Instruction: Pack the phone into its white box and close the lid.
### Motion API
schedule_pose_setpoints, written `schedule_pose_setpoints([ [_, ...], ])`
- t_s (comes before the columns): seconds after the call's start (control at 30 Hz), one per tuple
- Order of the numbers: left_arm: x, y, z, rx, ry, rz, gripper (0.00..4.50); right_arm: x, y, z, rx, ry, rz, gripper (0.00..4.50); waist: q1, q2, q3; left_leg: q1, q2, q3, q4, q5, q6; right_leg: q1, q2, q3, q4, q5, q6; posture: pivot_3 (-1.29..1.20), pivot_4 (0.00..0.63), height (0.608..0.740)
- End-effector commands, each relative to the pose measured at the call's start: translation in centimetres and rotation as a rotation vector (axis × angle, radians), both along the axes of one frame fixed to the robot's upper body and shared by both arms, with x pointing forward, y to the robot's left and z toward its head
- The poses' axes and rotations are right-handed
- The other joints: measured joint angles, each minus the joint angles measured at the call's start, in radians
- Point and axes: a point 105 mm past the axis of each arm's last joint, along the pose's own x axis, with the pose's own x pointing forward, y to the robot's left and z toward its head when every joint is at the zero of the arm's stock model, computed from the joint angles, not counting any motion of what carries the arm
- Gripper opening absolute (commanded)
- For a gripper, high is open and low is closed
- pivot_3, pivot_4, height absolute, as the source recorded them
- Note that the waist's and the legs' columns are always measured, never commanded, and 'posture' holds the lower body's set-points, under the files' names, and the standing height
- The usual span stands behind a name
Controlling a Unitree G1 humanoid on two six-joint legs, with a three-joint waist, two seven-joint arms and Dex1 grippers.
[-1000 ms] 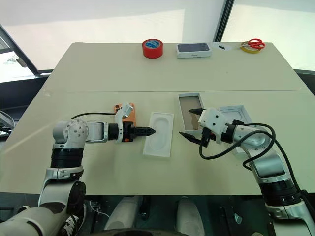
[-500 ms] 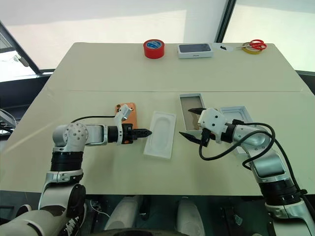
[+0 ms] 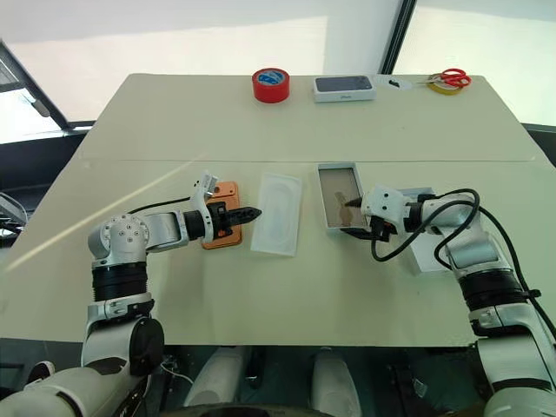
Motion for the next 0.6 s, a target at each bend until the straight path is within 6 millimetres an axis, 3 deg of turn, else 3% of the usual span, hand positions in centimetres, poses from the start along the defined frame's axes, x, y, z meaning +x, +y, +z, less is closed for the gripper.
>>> schedule_pose_setpoints([
  [0.03, 0.5, 0.7, 2.1, -0.047, -0.072, 0.054, 0.00, -0.7, -0.1, -0.5, -0.040, 0.048, 0.068, 1.03, -0.002, 0.000, 0.000, 0.000, 0.000, 0.000, 0.000, 0.000, -0.001, 0.000, 0.000, 0.000, 0.000, 0.000, 0.000, 0.00, 0.150, 0.738],
  [0.1, 0.6, 1.0, 2.2, -0.044, -0.078, 0.072, 0.00, -0.8, 0.2, -1.0, -0.038, 0.066, 0.078, 0.03, -0.002, 0.000, 0.000, 0.000, 0.000, 0.000, 0.000, 0.000, -0.001, 0.000, 0.000, 0.000, 0.000, 0.000, 0.001, 0.00, 0.150, 0.738],
  [0.23, 0.7, 1.2, 3.6, -0.075, -0.140, 0.097, 0.00, -1.0, 1.2, -0.8, -0.008, 0.071, 0.100, 0.03, -0.002, 0.000, 0.000, 0.001, 0.000, 0.000, 0.001, 0.000, -0.002, 0.001, 0.000, -0.001, 0.000, 0.001, 0.000, 0.00, 0.150, 0.738],
  [0.43, 1.5, 0.8, 6.9, -0.234, -0.143, 0.128, 0.00, -1.6, 4.8, 0.2, 0.080, 0.031, 0.136, 0.03, -0.001, -0.001, 0.001, 0.000, 0.000, -0.002, 0.000, 0.001, -0.002, 0.000, 0.000, -0.001, 0.000, 0.001, 0.000, 0.00, 0.150, 0.738],
  [0.6, 1.6, 0.5, 7.0, -0.237, -0.133, 0.129, 0.00, -3.1, 7.2, -0.4, 0.124, 0.067, 0.138, 0.03, -0.001, -0.001, 0.001, 0.000, 0.000, -0.002, 0.000, 0.001, -0.003, 0.000, 0.001, -0.001, 0.000, 0.001, 0.001, 0.00, 0.150, 0.738],
])
